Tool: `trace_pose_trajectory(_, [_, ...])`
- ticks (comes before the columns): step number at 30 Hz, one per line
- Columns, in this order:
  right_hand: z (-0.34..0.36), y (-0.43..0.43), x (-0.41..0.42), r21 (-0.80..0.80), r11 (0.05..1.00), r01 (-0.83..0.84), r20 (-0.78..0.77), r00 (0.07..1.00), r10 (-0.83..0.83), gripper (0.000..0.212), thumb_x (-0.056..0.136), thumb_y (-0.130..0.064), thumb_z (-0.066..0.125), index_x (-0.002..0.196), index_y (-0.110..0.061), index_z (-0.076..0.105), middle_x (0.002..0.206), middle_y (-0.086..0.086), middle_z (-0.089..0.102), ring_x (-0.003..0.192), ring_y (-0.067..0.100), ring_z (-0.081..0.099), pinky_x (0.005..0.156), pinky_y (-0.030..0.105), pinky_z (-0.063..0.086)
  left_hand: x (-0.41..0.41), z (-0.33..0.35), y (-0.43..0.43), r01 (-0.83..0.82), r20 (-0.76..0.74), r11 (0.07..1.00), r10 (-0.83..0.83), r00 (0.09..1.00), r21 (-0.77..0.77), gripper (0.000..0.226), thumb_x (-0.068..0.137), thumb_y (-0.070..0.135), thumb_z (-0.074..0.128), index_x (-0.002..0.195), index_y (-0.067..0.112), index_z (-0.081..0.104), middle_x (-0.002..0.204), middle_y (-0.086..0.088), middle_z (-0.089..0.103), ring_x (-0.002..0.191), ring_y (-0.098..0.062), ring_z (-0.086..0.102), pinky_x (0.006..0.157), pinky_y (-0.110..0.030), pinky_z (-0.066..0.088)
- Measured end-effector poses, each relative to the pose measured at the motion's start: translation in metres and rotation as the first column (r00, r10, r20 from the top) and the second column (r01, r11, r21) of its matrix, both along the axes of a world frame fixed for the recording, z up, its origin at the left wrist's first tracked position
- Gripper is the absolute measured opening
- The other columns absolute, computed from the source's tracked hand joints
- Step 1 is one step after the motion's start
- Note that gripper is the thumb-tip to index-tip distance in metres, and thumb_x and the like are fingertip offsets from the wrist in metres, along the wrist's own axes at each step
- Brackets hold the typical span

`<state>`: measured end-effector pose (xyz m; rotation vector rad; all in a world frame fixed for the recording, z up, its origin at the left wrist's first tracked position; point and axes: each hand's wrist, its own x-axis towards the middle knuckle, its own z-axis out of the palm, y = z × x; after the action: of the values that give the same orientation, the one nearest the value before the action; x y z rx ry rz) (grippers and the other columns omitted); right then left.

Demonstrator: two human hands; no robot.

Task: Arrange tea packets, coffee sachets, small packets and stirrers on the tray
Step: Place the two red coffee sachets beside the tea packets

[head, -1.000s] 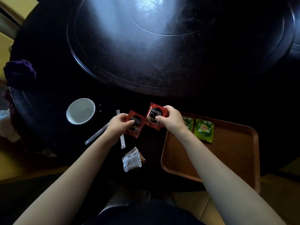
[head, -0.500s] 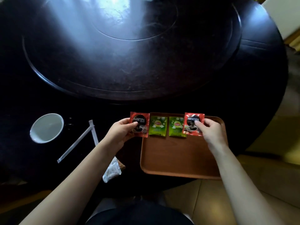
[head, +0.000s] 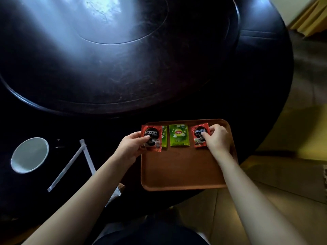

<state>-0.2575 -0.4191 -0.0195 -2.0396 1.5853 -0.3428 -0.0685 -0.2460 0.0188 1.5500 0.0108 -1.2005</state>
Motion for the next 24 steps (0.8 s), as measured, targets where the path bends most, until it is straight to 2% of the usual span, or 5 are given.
trace_pose_trajectory(12, [0.012, 0.018, -0.006, -0.088, 0.993, 0.078, 0.236, 0.970, -0.055, 0.027, 0.088, -0.024, 0.058, 0.101, -0.001, 0.054, 0.100, 0.018, 0.058, 0.083, 0.017, 0.050, 0.059, 0.013, 0.030, -0.037, 0.002, -0.029, 0.027, -0.079, 1.000, -0.026, 0.997, 0.010, 0.019, 0.081, 0.003, 0.061, 0.100, 0.004, 0.064, 0.087, -0.016, 0.069, 0.069, -0.023, 0.070, 0.054, -0.030, 0.059])
trace_pose_trajectory(16, [0.024, 0.046, -0.010, 0.207, 0.957, -0.201, 0.371, 0.922, 0.113, 0.023, 0.086, -0.031, 0.060, 0.098, -0.012, 0.064, 0.091, 0.000, 0.064, 0.082, 0.008, 0.056, 0.065, 0.010, 0.039, -0.060, -0.003, -0.048, 0.063, -0.124, 0.998, -0.066, 0.990, -0.031, 0.027, 0.079, 0.006, 0.064, 0.106, 0.002, 0.064, 0.094, -0.020, 0.070, 0.082, -0.030, 0.069, 0.073, -0.041, 0.059])
trace_pose_trajectory(19, [0.026, 0.052, -0.022, 0.299, 0.950, -0.089, 0.441, 0.896, -0.055, 0.010, 0.084, -0.022, 0.064, 0.094, -0.020, 0.063, 0.088, -0.003, 0.065, 0.076, 0.009, 0.059, 0.069, 0.020, 0.047, -0.080, -0.005, -0.064, 0.071, -0.136, 0.992, -0.085, 0.987, -0.104, 0.028, 0.079, 0.005, 0.065, 0.106, 0.001, 0.063, 0.085, -0.012, 0.073, 0.075, -0.022, 0.072, 0.061, -0.028, 0.059])
trace_pose_trajectory(22, [0.024, 0.032, -0.042, 0.295, 0.951, 0.095, 0.448, 0.865, -0.225, 0.008, 0.085, -0.018, 0.062, 0.092, -0.015, 0.064, 0.083, 0.004, 0.068, 0.069, 0.014, 0.062, 0.060, 0.026, 0.050, -0.096, -0.011, -0.079, 0.221, 0.249, 0.975, -0.213, 0.945, -0.002, 0.029, 0.078, 0.013, 0.069, 0.107, 0.009, 0.066, 0.098, -0.009, 0.072, 0.085, -0.017, 0.069, 0.071, -0.025, 0.056])
trace_pose_trajectory(24, [0.021, 0.013, -0.054, 0.276, 0.937, 0.215, 0.399, 0.861, -0.315, 0.015, 0.085, -0.017, 0.061, 0.096, -0.007, 0.065, 0.086, 0.011, 0.069, 0.075, 0.022, 0.064, 0.066, 0.037, 0.055, -0.101, -0.015, -0.084, 0.328, 0.643, 0.931, -0.350, 0.681, 0.160, 0.029, 0.080, 0.017, 0.066, 0.108, 0.014, 0.066, 0.105, -0.005, 0.071, 0.096, -0.016, 0.065, 0.084, -0.028, 0.053])
